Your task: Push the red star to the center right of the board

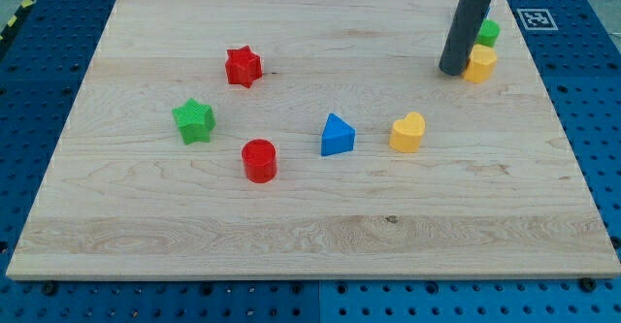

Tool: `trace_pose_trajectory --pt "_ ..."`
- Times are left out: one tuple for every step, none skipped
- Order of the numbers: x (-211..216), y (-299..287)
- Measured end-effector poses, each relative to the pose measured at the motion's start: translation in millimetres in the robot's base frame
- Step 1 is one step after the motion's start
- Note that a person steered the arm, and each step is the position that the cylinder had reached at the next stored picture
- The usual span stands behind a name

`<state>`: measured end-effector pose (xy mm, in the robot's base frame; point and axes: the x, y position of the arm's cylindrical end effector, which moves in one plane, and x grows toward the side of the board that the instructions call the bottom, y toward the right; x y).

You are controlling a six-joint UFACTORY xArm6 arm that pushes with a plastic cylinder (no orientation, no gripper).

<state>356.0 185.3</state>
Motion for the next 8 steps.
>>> trace_pose_trajectory --pt "0.0 11.6" --pt "0.8 14.1" --pt "0.6 -6.7" --pt "-25.8 -77.3" --pt "-46.1 -169.6" --pt "-45.5 -279.5" --pt "-31.5 -359.7" --pt "-7.0 -361.8"
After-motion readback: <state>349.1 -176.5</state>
